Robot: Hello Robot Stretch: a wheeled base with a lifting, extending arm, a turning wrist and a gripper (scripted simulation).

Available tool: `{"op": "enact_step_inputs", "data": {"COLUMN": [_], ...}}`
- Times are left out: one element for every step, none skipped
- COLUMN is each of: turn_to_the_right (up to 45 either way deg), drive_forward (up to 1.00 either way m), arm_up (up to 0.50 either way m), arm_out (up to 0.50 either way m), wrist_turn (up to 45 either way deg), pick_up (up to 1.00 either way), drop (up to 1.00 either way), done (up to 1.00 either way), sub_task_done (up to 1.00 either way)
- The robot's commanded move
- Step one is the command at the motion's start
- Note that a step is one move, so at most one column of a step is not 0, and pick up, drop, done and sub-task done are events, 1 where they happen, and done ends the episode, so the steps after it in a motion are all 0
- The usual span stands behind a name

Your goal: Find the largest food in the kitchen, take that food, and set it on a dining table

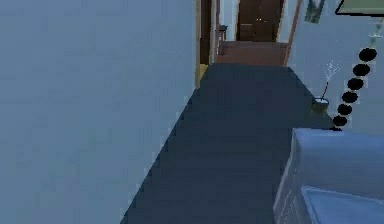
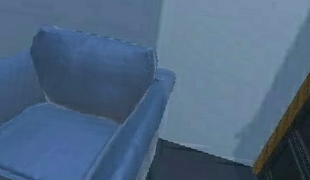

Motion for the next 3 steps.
{"op": "enact_step_inputs", "data": {"turn_to_the_right": [0.0,12.0,0.0], "drive_forward": [0.05,0.0,1.0], "arm_up": [0.0,0.0,0.0], "arm_out": [0.0,0.0,0.0], "wrist_turn": [0.0,0.0,0.0], "pick_up": [0.0,0.0,0.0], "drop": [0.0,0.0,0.0], "done": [0.0,0.0,0.0], "sub_task_done": [0.0,0.0,0.0]}}
